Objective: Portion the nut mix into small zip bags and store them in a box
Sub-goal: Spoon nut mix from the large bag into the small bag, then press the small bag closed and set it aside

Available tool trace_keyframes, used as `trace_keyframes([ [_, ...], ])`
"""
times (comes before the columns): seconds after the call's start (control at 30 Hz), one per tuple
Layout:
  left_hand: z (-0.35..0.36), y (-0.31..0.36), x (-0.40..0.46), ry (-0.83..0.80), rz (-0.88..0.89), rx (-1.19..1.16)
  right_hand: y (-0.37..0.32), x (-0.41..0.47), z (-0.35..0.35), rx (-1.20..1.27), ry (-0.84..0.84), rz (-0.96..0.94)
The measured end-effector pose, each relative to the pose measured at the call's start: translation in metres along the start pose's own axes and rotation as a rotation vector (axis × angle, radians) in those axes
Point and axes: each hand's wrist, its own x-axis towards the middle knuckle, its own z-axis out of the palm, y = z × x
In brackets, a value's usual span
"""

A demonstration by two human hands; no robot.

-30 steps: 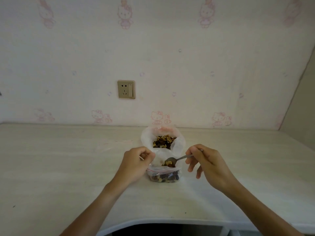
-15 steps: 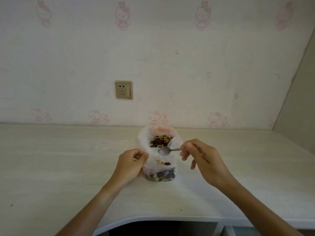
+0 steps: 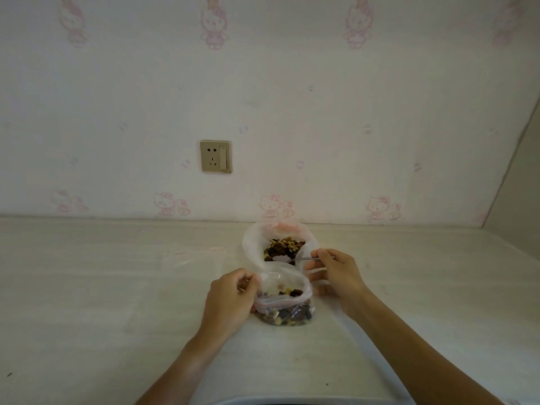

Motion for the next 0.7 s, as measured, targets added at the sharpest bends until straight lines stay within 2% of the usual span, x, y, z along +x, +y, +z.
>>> trace_keyframes([
  [0.17, -0.002, 0.002, -0.001, -0.011, -0.01, -0.008, 0.004, 0.003, -0.005, -0.049, -0.022, -0.009],
  [0.33, -0.008, 0.011, 0.001, 0.004, -0.126, -0.15, 0.003, -0.002, -0.026, -0.09, 0.032, 0.014],
  [0.4, -0.011, 0.013, 0.001, -0.014, -0.13, -0.121, 0.001, -0.009, -0.032, -0.126, 0.069, 0.016],
  [0.47, -0.014, 0.011, -0.002, -0.006, -0.078, 0.019, -0.001, -0.018, -0.035, -0.191, 0.08, -0.009],
  [0.57, -0.016, 0.007, -0.004, -0.016, -0.036, 0.219, -0.001, -0.036, -0.035, -0.275, -0.053, -0.044],
  [0.7, -0.017, 0.009, -0.005, -0.071, -0.072, 0.089, 0.004, -0.057, -0.026, -0.376, -0.303, -0.008],
])
